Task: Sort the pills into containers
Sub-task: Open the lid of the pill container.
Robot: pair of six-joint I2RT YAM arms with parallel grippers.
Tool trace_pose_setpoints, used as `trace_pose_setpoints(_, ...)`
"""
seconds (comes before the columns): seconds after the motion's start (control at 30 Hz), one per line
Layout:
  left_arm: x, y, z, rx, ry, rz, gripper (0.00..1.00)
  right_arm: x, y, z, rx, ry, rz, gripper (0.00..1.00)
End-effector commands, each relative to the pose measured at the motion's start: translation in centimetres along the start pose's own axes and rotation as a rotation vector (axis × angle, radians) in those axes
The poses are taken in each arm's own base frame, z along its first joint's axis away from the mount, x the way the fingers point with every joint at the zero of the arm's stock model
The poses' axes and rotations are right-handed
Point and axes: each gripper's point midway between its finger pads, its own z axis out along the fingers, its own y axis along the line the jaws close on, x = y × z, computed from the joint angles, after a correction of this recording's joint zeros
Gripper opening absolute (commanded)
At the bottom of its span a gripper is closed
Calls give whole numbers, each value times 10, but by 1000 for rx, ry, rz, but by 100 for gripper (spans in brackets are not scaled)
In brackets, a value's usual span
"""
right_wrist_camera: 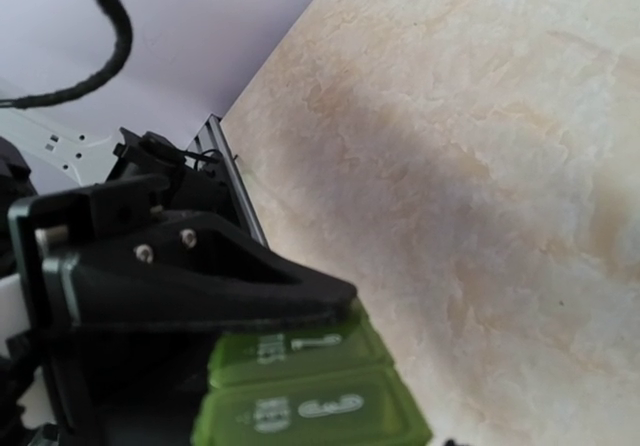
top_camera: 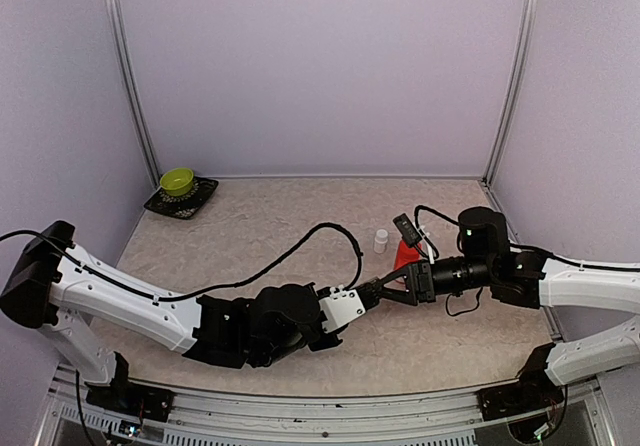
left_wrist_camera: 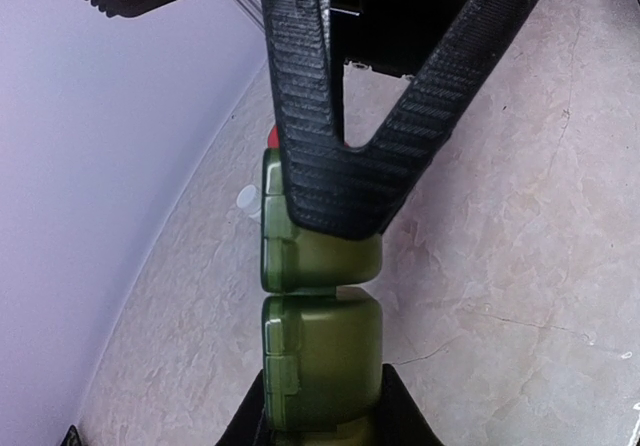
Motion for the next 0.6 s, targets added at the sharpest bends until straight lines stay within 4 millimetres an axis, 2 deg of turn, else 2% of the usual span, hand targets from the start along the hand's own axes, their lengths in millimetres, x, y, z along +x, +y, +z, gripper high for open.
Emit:
trace_pose_setpoints(0.0, -2, -1, -1, -7, -3, -16, 16, -1, 5, 1, -18, -9, -12, 48)
trace_pose_setpoints(0.3, 0, -1, 2, -23, 8, -16, 16, -1, 10, 8, -40, 4, 3, 21)
trace_pose_setpoints(0.4, 2, -1, 3, -29, 12, -15, 16, -2, 11, 8, -41, 3, 4, 18)
trace_pose_setpoints(0.43, 1, 0, 3, -33, 12, -17, 16, -1, 11, 9, -40, 5, 5, 20)
trace_pose_setpoints(0.47, 2, 0, 3, -36, 14, -16, 16, -1, 11, 8, -40, 7, 3, 27)
trace_pose_setpoints(0.53, 3, 1, 3, -41, 16, -15, 16, -1, 12, 7, -37, 6, -4, 53)
trace_pose_setpoints(0.57, 4, 1, 2, -43, 16, -16, 16, -1, 12, 6, -32, 5, -1, 63)
